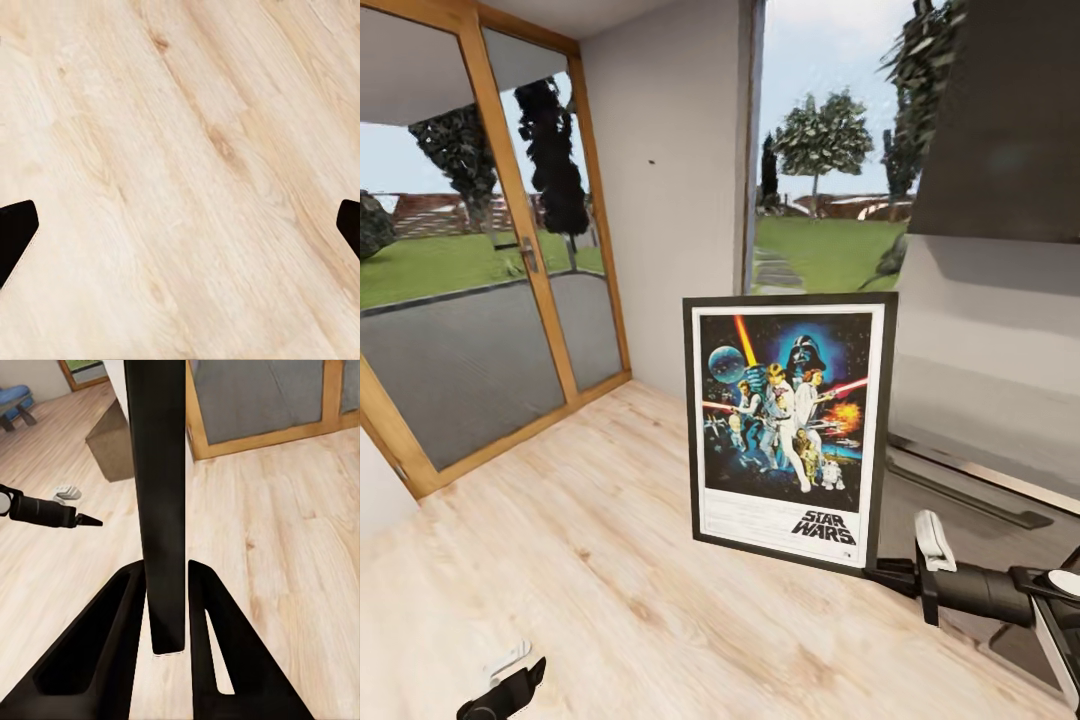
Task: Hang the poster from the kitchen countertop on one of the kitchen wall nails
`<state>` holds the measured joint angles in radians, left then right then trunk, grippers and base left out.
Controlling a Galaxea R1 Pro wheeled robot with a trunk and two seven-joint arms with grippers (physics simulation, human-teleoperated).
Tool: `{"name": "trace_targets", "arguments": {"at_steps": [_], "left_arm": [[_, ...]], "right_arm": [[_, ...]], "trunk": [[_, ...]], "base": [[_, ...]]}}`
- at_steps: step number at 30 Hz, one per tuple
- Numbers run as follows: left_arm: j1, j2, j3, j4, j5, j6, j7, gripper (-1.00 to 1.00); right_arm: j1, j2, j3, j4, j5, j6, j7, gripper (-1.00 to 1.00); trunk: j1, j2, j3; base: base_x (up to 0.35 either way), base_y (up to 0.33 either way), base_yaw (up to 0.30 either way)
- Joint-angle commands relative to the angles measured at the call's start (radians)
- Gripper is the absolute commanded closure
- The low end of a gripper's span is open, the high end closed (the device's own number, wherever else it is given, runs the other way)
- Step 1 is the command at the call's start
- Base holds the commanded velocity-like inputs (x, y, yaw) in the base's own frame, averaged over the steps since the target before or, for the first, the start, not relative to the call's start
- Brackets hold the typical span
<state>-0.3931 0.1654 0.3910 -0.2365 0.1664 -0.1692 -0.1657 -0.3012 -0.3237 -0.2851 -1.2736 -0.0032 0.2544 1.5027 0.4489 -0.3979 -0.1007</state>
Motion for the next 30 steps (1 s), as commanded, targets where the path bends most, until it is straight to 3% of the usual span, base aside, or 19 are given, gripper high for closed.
{"name": "trace_targets", "arguments": {"at_steps": [1,11,30], "left_arm": [[-0.001,0.000,0.002,0.002,0.010,-0.002,-0.008,-1.00],[-0.001,0.000,0.002,0.002,0.010,-0.002,-0.008,-1.00],[-0.001,0.000,0.002,0.001,0.010,0.000,-0.009,-1.00]], "right_arm": [[-0.001,0.000,-0.001,-0.001,-0.001,0.014,0.006,1.00],[-0.001,0.000,-0.002,-0.001,-0.001,0.013,0.006,1.00],[-0.001,0.000,0.000,-0.001,-0.001,0.013,0.006,1.00]], "trunk": [[0.001,-0.002,-0.002],[0.001,-0.002,-0.002],[0.001,-0.002,-0.002]], "base": [[0.258,0.234,0.001],[0.259,0.237,0.017],[0.268,0.238,0.244]]}}
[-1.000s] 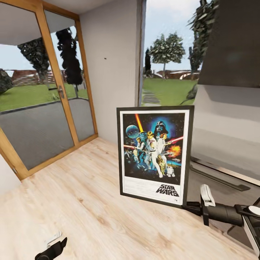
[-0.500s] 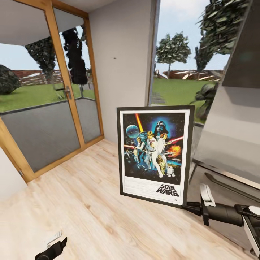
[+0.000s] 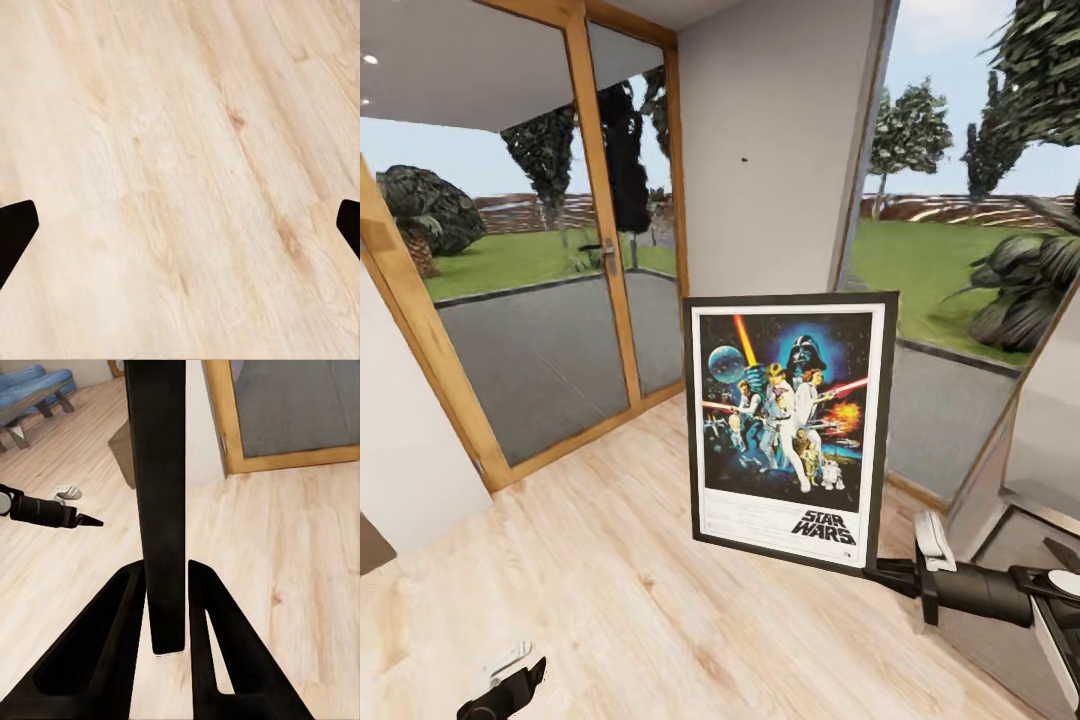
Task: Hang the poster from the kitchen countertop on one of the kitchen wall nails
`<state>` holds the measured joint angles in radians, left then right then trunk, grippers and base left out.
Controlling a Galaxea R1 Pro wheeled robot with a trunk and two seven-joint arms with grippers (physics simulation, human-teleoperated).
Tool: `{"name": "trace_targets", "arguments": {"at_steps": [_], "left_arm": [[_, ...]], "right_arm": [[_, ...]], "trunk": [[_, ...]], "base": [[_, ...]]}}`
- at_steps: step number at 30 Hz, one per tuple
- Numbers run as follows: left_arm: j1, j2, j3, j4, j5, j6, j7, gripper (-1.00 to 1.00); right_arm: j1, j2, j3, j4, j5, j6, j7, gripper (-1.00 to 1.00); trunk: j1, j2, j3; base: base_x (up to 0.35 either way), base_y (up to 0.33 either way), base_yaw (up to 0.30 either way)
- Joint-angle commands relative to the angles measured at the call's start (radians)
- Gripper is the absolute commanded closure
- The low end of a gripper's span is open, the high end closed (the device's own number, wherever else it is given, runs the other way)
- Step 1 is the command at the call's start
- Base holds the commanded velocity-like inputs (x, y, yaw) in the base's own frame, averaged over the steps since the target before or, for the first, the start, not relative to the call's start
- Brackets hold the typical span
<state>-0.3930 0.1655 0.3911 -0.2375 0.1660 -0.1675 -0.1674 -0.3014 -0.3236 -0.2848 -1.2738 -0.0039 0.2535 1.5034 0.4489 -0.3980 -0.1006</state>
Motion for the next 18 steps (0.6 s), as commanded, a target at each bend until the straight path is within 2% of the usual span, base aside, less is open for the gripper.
{"name": "trace_targets", "arguments": {"at_steps": [1,18], "left_arm": [[-0.001,0.000,0.002,0.002,0.010,-0.002,-0.008,-1.00],[-0.001,0.000,0.002,0.003,0.010,-0.001,-0.008,-1.00]], "right_arm": [[-0.001,0.000,-0.001,-0.001,-0.001,0.013,0.006,1.00],[-0.001,0.000,-0.002,0.000,-0.001,0.013,0.005,1.00]], "trunk": [[0.001,-0.002,-0.002],[0.001,-0.002,-0.002]], "base": [[0.269,0.238,0.088],[0.269,0.238,0.013]]}}
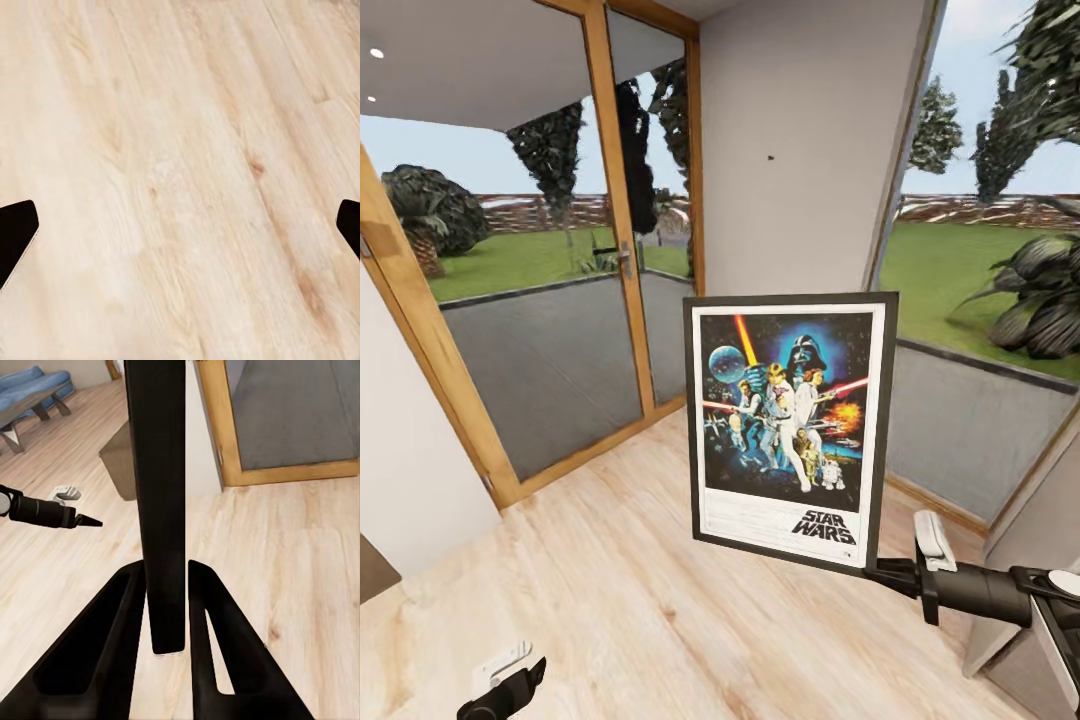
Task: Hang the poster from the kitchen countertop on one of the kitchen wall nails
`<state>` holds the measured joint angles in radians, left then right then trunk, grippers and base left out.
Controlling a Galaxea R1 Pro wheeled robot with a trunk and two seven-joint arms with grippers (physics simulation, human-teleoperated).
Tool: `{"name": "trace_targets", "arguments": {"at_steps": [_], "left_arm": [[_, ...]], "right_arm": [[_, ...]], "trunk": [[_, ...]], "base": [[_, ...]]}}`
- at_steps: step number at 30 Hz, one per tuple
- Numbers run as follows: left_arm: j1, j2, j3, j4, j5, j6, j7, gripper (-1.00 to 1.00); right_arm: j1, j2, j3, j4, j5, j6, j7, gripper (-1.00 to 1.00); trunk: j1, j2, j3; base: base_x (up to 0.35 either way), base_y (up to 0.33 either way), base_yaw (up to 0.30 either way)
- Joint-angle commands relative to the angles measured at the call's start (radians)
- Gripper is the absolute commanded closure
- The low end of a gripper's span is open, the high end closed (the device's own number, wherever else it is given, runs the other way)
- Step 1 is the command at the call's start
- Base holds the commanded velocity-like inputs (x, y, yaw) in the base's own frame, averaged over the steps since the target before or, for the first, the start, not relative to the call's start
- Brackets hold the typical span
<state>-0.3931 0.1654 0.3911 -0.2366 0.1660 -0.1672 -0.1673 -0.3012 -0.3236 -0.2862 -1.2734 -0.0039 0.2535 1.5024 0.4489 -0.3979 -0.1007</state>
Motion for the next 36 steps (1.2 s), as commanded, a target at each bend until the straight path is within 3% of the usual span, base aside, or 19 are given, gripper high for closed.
{"name": "trace_targets", "arguments": {"at_steps": [1,36], "left_arm": [[-0.001,0.000,0.002,0.002,0.010,-0.002,-0.008,-1.00],[-0.001,0.000,0.002,0.002,0.010,-0.002,-0.008,-1.00]], "right_arm": [[-0.001,0.000,-0.001,0.000,-0.001,0.013,0.006,1.00],[0.000,0.000,-0.001,0.000,-0.001,0.013,0.006,1.00]], "trunk": [[0.001,-0.002,-0.002],[0.001,-0.002,-0.002]], "base": [[0.269,0.238,0.000],[0.269,0.238,-0.004]]}}
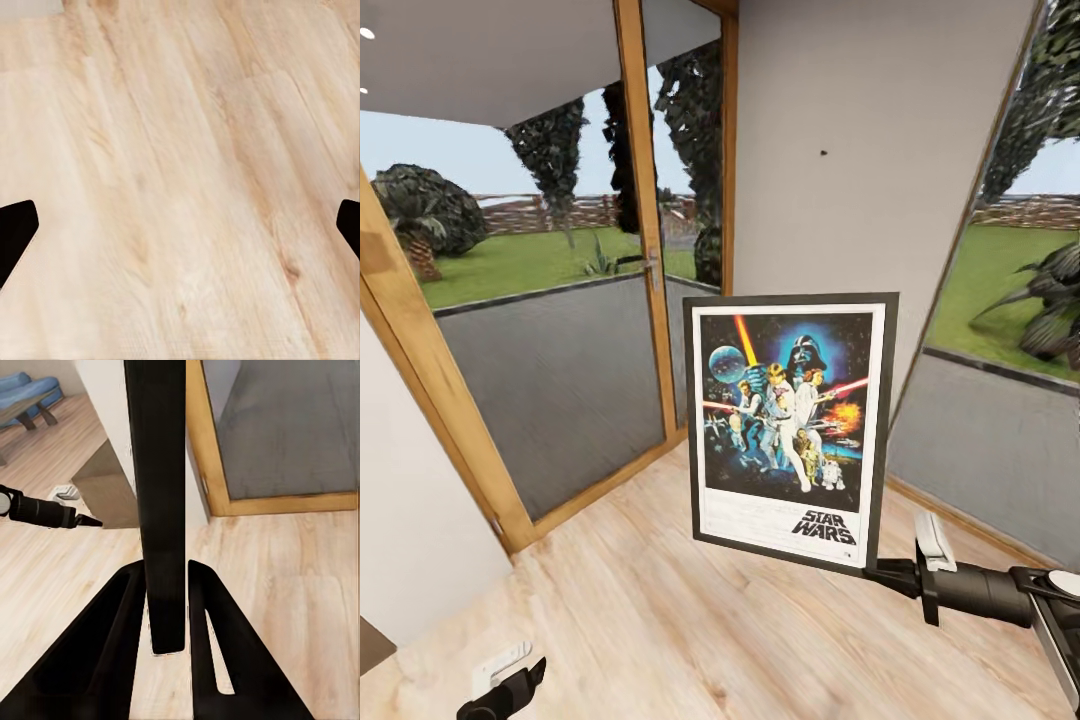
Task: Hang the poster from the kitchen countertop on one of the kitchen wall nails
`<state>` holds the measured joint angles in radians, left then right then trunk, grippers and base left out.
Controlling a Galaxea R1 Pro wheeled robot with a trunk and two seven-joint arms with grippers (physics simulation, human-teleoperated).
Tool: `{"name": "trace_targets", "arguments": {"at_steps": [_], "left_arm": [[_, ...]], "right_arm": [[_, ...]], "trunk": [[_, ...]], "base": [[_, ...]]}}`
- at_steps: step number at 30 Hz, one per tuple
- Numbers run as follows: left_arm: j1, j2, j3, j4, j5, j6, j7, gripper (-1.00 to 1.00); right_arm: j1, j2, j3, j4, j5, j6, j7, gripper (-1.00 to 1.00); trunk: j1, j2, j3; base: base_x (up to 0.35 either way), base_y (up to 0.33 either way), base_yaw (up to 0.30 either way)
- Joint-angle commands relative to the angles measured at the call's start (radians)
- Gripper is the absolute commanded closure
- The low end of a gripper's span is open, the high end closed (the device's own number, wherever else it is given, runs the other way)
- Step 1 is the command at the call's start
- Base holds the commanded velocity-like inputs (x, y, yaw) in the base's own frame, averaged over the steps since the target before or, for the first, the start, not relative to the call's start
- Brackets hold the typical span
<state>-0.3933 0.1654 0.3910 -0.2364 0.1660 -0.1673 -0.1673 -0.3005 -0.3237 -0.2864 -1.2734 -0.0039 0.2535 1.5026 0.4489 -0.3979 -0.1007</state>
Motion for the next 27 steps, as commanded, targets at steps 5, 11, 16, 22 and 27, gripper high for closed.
{"name": "trace_targets", "arguments": {"at_steps": [5,11,16,22,27], "left_arm": [[-0.001,0.000,0.001,0.002,0.010,-0.001,-0.008,-1.00],[-0.001,0.000,0.001,0.002,0.010,-0.001,-0.008,-1.00],[-0.001,0.000,0.000,0.002,0.010,-0.001,-0.008,-1.00],[-0.001,0.000,0.000,0.002,0.010,-0.001,-0.008,-1.00],[-0.001,0.000,0.000,0.002,0.010,-0.001,-0.008,-1.00]], "right_arm": [[-0.001,0.000,0.000,0.000,-0.001,0.015,0.005,1.00],[-0.001,0.000,0.000,0.000,-0.001,0.015,0.005,1.00],[-0.001,0.000,0.000,-0.001,-0.001,0.014,0.006,1.00],[0.000,0.000,-0.002,0.000,-0.001,0.014,0.007,1.00],[0.000,0.000,-0.001,0.000,-0.001,0.016,0.007,1.00]], "trunk": [[0.001,-0.002,-0.002],[0.001,-0.002,-0.002],[0.001,-0.002,-0.002],[0.001,-0.002,-0.001],[0.001,-0.002,0.002]], "base": [[0.269,0.238,-0.234],[0.269,0.238,-0.227],[0.269,0.238,-0.038],[0.269,0.238,-0.042],[0.269,0.238,-0.218]]}}
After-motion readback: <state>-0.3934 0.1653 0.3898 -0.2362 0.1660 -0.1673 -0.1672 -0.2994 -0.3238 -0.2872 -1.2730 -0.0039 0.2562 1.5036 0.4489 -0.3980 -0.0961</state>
